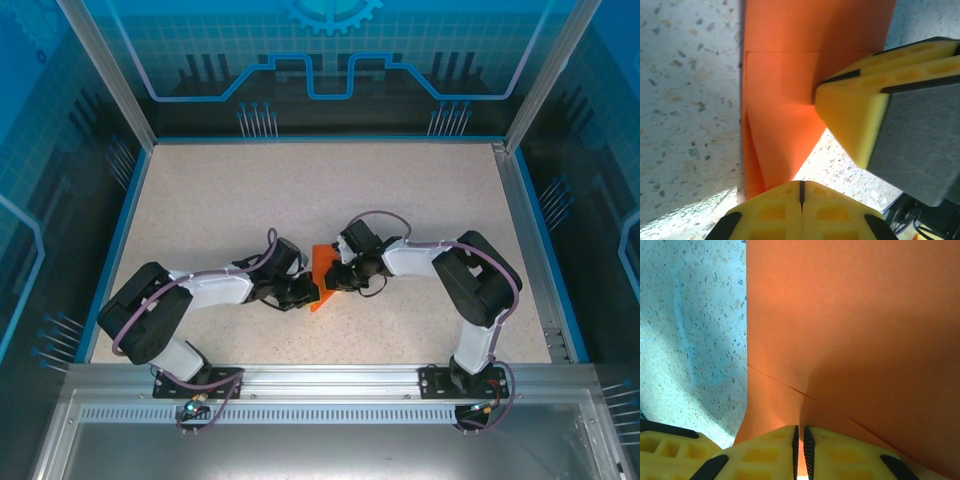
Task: Fold a paper plane with a square sheet of paper (pick it up from the middle)
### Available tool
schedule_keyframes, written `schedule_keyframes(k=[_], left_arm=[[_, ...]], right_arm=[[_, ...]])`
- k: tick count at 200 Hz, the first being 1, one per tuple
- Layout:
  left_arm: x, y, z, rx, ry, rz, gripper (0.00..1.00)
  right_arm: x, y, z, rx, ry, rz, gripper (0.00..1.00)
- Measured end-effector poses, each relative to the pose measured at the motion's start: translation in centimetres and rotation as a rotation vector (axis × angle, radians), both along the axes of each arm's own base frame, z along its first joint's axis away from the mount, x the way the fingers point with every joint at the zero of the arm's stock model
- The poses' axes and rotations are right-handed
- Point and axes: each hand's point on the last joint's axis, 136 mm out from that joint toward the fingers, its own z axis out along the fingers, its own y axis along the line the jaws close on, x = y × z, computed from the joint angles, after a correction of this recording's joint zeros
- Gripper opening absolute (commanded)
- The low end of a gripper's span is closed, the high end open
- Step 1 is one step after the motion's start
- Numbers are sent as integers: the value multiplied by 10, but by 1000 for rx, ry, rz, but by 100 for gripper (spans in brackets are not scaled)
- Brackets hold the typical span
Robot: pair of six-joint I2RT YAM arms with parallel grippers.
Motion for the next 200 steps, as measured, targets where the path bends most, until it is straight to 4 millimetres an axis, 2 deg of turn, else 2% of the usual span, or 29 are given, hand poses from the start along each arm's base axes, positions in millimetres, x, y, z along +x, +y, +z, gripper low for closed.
schedule_keyframes(k=[33,79,124,161,200], left_arm=[[-8,9,-17,39,25,6,0],[-7,9,-18,27,8,1,0],[-6,8,-18,24,6,0,0],[-6,8,-18,24,5,0,0],[-6,8,-18,24,5,0,0]], right_arm=[[1,1,2,2,-4,0,19],[5,-2,12,-7,-43,-13,19],[-5,14,29,35,-85,28,14],[-21,25,23,39,-70,56,13],[-25,24,6,21,-38,44,12]])
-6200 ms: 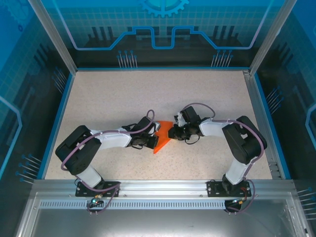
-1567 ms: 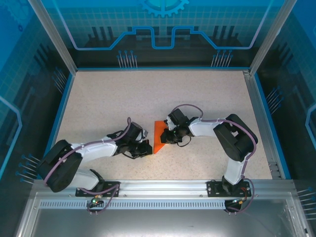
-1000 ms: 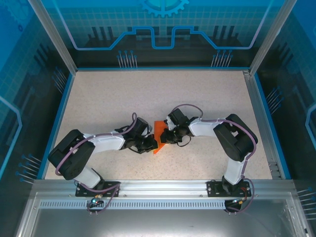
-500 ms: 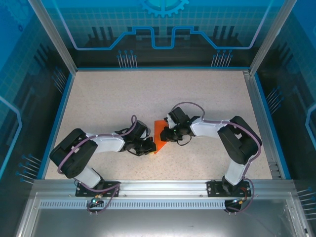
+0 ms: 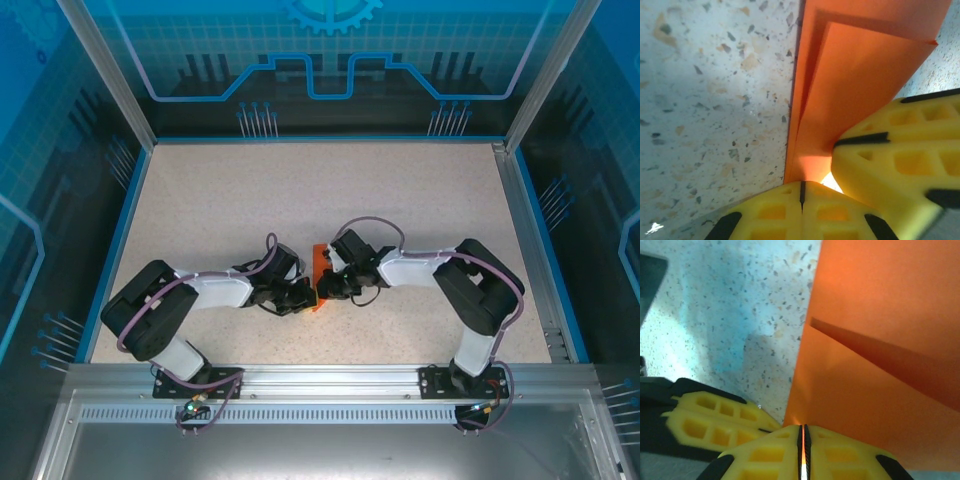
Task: Fold a paper plane with a square sheet of paper (pick it up from the middle)
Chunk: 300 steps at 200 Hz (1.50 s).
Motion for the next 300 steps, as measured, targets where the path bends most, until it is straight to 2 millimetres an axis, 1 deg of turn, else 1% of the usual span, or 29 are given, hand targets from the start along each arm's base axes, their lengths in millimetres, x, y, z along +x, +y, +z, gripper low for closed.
schedule_keyframes(k=[16,69,116,187,217,239,269,287,300], left_arm=[[0,0,0,1,-1,0,0],[0,1,0,8,-17,-10,0],[0,2,0,9,-24,-15,0],[2,2,0,14,-42,-27,0],[2,2,0,13,-43,-27,0],[2,2,0,13,-43,-27,0],[2,2,0,13,-43,-27,0],[2,2,0,14,-43,-27,0],[2,2,0,14,-43,-27,0]], right_arm=[[0,-1,-7,-2,5,-9,12],[3,-3,-7,31,9,-28,14],[6,-5,-5,96,25,-27,15],[42,-34,-2,153,-7,-108,17],[61,-52,-2,156,-24,-163,17],[69,-60,-1,159,-34,-186,19],[69,-63,5,148,-54,-181,20],[67,-62,17,145,-81,-171,20],[64,-57,27,149,-103,-153,20]])
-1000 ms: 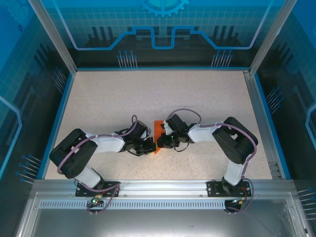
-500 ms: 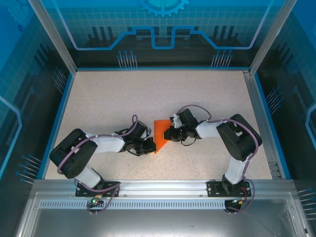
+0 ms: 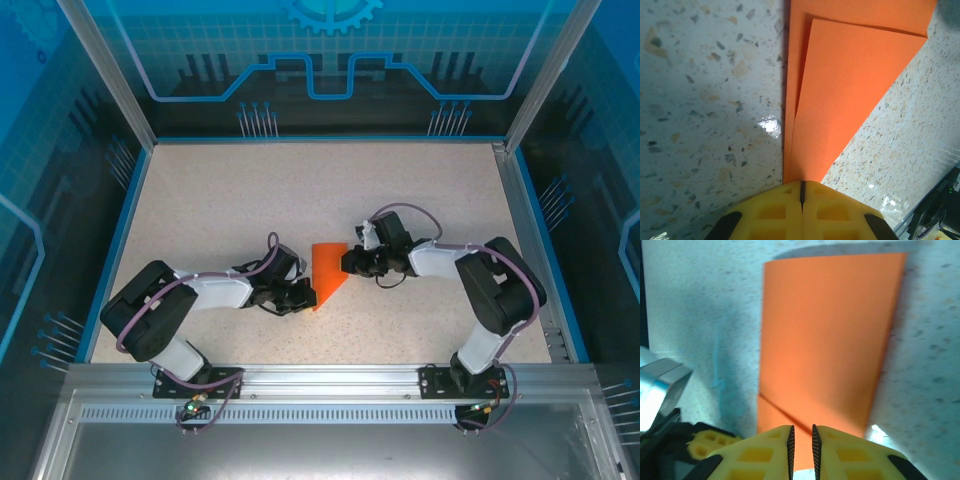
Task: Fold a paper plane with a square sheet of paper (pick it up from the middle)
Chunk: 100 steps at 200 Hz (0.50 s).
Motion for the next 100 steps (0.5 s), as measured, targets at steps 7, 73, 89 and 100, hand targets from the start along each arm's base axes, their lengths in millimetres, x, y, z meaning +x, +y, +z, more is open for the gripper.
schedule_keyframes(k=[7,73,89,100], left_arm=[[0,0,0,1,0,0,0],[0,0,0,7,0,-4,0],[0,0,1,9,-2,-4,0],[1,0,1,11,-4,-3,0]], right_arm=[[-1,5,5,5,-11,12,20],[-23,27,-23,-39,47,88,15],[-23,24,-31,-54,66,82,13],[-23,25,-32,-55,67,83,13]])
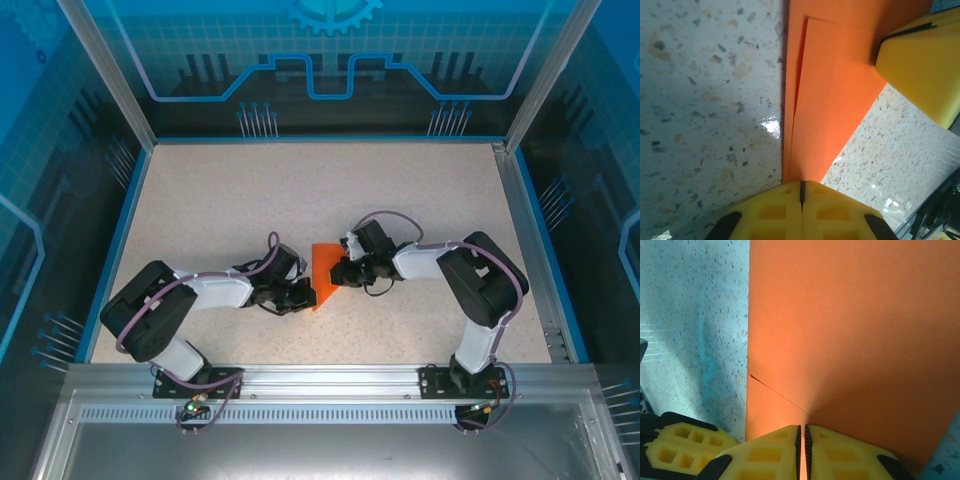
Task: Fold a paper plane with a square sheet of paper (pick it up from the middle)
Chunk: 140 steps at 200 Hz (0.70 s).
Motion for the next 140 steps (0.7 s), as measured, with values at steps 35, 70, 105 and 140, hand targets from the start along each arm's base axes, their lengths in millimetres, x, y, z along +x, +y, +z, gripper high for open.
schedule_keyframes(k=[35,70,105,140], left_arm=[[-2,8,6,20,8,19,8],[9,9,39,-39,-50,55,15],[26,-13,65,-146,-58,67,9],[33,-24,45,-159,9,89,8]], right_arm=[[0,0,-1,-2,-1,3,13],[0,0,-1,-1,-2,4,13],[0,0,-1,-1,-2,4,13],[0,0,-1,1,2,-1,13]])
